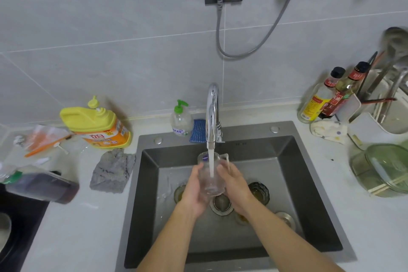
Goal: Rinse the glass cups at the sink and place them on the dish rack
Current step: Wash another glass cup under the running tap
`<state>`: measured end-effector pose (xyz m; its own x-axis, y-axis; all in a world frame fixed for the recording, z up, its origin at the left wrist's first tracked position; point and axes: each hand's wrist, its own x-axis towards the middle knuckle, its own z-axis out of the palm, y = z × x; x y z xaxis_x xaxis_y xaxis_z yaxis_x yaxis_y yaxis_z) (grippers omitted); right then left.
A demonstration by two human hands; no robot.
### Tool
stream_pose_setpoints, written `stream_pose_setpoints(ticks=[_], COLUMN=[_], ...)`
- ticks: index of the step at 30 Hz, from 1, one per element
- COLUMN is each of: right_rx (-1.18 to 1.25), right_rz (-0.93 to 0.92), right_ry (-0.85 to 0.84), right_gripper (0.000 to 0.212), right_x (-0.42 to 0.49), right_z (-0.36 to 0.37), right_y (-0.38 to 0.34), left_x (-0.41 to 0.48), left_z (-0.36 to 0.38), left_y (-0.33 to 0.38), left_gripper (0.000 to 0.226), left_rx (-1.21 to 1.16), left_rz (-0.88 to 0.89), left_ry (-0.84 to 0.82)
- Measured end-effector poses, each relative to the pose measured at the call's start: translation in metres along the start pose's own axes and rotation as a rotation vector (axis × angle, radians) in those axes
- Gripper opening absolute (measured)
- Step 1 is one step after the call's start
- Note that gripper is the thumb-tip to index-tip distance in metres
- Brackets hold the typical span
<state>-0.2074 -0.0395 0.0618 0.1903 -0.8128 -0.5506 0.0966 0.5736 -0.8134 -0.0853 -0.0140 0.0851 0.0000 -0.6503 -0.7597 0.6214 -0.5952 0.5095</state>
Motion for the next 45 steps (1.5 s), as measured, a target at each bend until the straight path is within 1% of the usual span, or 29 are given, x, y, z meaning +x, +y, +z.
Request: stream_pose_setpoints(ticks=[2, 4, 6, 7, 9, 10, 12, 13, 15, 16, 19, 21, 23, 25, 28, 30, 32, 33, 35, 36, 37, 39, 42, 44, 45], right_rx=[-0.103, -0.207, -0.3, -0.334, -0.383, -0.392, -0.388, -0.385, -0.403, -0.399, -0.301, -0.27, -0.304, -0.325, -0.35, -0.336, -0.29, -0.254, -0.199, -0.179, -0.175, -0.236, -0.377, -0.399, -0.387], right_rz=[-0.096, -0.18, -0.212, -0.214, -0.214, -0.185, -0.137, -0.124, -0.089, -0.066, -0.053, -0.08, -0.13, -0.158, -0.2, -0.275, -0.331, -0.324, -0.24, -0.189, -0.16, -0.142, -0.144, -0.159, -0.16], right_ry=[-0.041, -0.111, -0.137, -0.115, -0.075, -0.049, -0.036, -0.047, -0.04, -0.027, 0.062, 0.139, 0.173, 0.15, 0.081, 0.062, 0.092, 0.081, 0.002, -0.037, -0.055, -0.032, 0.0, 0.021, 0.037], right_gripper=[0.042, 0.053, 0.061, 0.059, 0.048, 0.047, 0.053, 0.048, 0.029, 0.024, 0.031, 0.023, 0.019, 0.024, 0.031, 0.027, 0.02, 0.029, 0.051, 0.056, 0.058, 0.062, 0.07, 0.068, 0.064], right_x=[-0.007, -0.018, -0.02, -0.018, -0.014, -0.012, -0.006, -0.003, 0.005, 0.006, 0.008, 0.008, 0.006, -0.002, -0.015, -0.016, -0.015, -0.015, -0.018, -0.02, -0.019, -0.013, -0.006, -0.005, -0.005], right_z=[0.006, 0.011, 0.013, 0.015, 0.022, 0.026, 0.031, 0.033, 0.036, 0.036, 0.03, 0.022, 0.012, 0.008, 0.005, 0.0, -0.005, -0.005, -0.001, 0.003, 0.007, 0.013, 0.023, 0.026, 0.025], right_y=[0.002, 0.002, 0.005, 0.006, 0.002, -0.003, -0.013, -0.017, -0.02, -0.02, -0.018, -0.02, -0.018, -0.016, -0.011, -0.01, -0.011, -0.012, -0.016, -0.019, -0.02, -0.021, -0.018, -0.014, -0.012], left_x=[0.002, 0.004, 0.004, 0.003, 0.005, 0.006, 0.005, 0.004, -0.001, 0.0, 0.003, 0.003, 0.004, 0.006, 0.008, 0.006, 0.003, 0.003, 0.002, 0.001, 0.001, -0.001, -0.005, -0.005, -0.004], left_z=[-0.001, 0.0, -0.001, -0.001, -0.005, -0.007, -0.008, -0.009, -0.009, -0.012, -0.017, -0.016, -0.012, -0.009, -0.009, -0.011, -0.015, -0.017, -0.02, -0.021, -0.022, -0.022, -0.015, -0.008, -0.006], left_y=[-0.001, -0.003, -0.007, -0.009, -0.016, -0.019, -0.023, -0.023, -0.02, -0.019, -0.014, -0.009, -0.005, -0.002, 0.002, 0.003, 0.004, 0.003, -0.001, -0.003, -0.005, -0.008, -0.011, -0.011, -0.011], left_gripper=[0.054, 0.056, 0.056, 0.058, 0.068, 0.073, 0.078, 0.076, 0.066, 0.062, 0.059, 0.052, 0.052, 0.05, 0.039, 0.041, 0.045, 0.044, 0.049, 0.053, 0.056, 0.061, 0.057, 0.059, 0.063], left_rx=[0.105, 0.15, 0.156, 0.147, 0.136, 0.144, 0.169, 0.182, 0.21, 0.218, 0.241, 0.225, 0.188, 0.095, -0.007, -0.019, -0.024, -0.033, -0.07, -0.085, -0.075, 0.0, 0.135, 0.163, 0.186], left_rz=[0.045, 0.063, 0.076, 0.064, 0.039, 0.033, 0.04, 0.048, 0.074, 0.079, 0.091, 0.093, 0.092, 0.092, 0.092, 0.07, 0.037, 0.018, -0.028, -0.054, -0.079, -0.11, -0.079, -0.06, -0.037], left_ry=[0.096, 0.2, 0.223, 0.219, 0.201, 0.182, 0.142, 0.129, 0.1, 0.074, 0.024, 0.02, 0.028, 0.034, 0.012, -0.015, -0.027, -0.019, -0.008, -0.008, -0.003, -0.005, -0.034, -0.054, -0.062])
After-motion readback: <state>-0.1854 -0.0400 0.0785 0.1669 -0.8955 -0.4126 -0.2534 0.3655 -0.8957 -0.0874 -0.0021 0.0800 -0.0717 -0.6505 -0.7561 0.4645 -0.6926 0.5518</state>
